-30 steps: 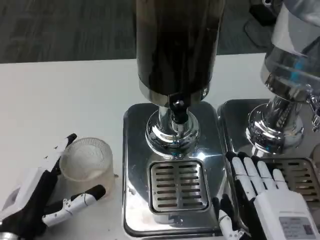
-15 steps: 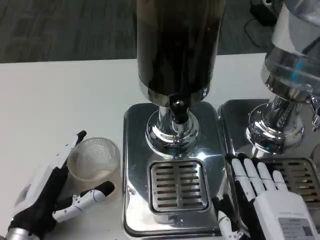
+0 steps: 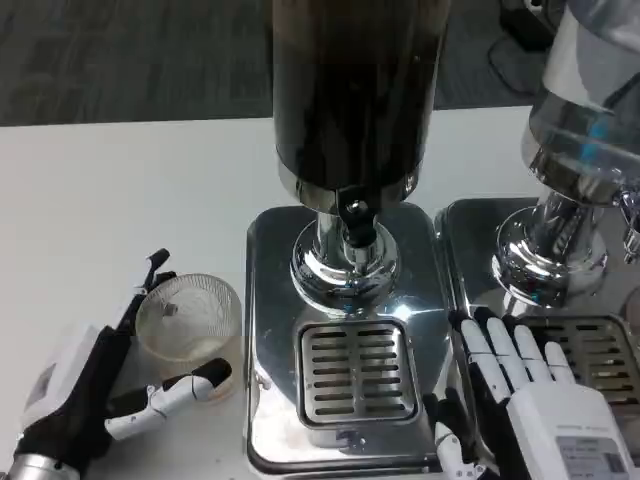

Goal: Grasp the cup under the faucet to collect the drink, then remove the cup.

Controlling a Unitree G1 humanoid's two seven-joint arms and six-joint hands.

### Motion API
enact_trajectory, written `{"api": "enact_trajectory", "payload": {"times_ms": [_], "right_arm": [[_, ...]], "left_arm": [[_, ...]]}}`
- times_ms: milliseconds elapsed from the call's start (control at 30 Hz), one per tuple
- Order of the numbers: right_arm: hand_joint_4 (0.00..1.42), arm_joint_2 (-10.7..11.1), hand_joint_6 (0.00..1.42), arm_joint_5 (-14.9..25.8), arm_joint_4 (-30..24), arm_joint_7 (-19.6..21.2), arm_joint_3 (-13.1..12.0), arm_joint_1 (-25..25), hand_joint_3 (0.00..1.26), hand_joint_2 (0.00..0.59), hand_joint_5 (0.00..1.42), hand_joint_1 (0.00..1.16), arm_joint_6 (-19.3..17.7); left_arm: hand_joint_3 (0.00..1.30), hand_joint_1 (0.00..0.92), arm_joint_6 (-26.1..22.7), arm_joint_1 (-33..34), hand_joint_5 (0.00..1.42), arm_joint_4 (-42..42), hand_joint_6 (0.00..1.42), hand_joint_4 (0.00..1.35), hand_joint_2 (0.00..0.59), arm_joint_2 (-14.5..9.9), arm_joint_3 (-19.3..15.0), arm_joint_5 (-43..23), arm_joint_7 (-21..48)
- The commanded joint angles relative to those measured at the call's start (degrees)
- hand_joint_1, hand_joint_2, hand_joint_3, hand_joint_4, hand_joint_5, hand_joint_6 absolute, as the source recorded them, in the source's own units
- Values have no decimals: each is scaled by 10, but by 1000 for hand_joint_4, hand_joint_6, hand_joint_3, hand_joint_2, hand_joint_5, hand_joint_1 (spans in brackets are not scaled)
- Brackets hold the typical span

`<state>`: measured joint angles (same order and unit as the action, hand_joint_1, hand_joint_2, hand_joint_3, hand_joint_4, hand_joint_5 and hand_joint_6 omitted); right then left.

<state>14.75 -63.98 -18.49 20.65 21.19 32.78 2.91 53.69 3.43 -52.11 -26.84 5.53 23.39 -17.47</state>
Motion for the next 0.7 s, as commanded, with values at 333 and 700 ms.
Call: {"api": "enact_trajectory", "payload": {"times_ms": [333,700], "right_arm": [[0,-1,0,2,-7,2,-1,9,67,495,0,104,7],[0,-2,20,0,-8,-1,2,8,74,495,0,100,7]], "left_arm": [[144,491,23,15,393,-15,304,198,115,6,14,22,-21],[315,543,29,13,576,-14,499,353,134,5,19,38,-60]]}}
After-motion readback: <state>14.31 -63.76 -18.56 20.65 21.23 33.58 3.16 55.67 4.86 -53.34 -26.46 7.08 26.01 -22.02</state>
